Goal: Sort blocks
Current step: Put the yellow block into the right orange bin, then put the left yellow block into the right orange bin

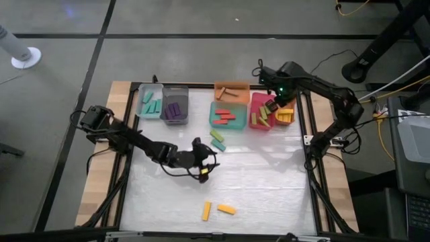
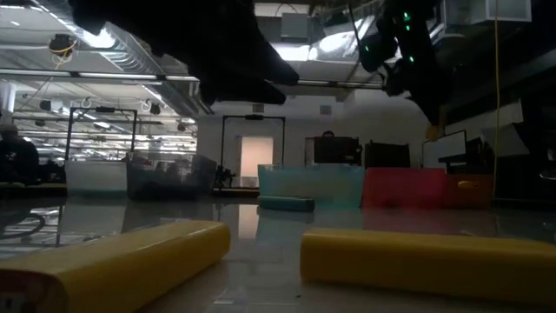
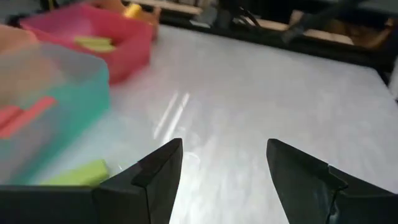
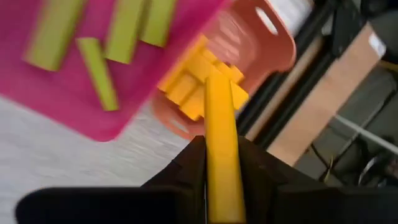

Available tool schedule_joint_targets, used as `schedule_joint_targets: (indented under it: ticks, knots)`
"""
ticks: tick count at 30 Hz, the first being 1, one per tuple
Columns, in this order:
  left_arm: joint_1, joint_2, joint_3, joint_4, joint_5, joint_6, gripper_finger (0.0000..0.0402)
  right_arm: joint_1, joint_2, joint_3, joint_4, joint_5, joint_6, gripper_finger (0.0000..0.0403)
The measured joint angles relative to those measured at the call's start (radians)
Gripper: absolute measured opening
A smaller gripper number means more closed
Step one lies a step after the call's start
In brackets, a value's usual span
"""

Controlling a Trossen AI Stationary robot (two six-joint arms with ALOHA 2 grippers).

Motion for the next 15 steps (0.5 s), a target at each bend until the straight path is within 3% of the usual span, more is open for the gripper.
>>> schedule_joint_targets:
  ticks: [4, 9, 15]
  knots:
    - [-0.041, 0.000, 0.000, -0.035, 0.003, -0.053, 0.0221, -0.064, -0.001, -0.090, 0.077, 0.006, -0.026, 0.0100]
    - [-0.092, 0.000, 0.000, -0.034, 0.033, -0.100, 0.0221, -0.121, 0.000, -0.187, 0.230, 0.006, -0.061, 0.0102]
    - [-0.157, 0.000, 0.000, -0.034, 0.066, -0.292, 0.0221, -0.148, 0.000, -0.226, 0.313, 0.006, -0.097, 0.0103]
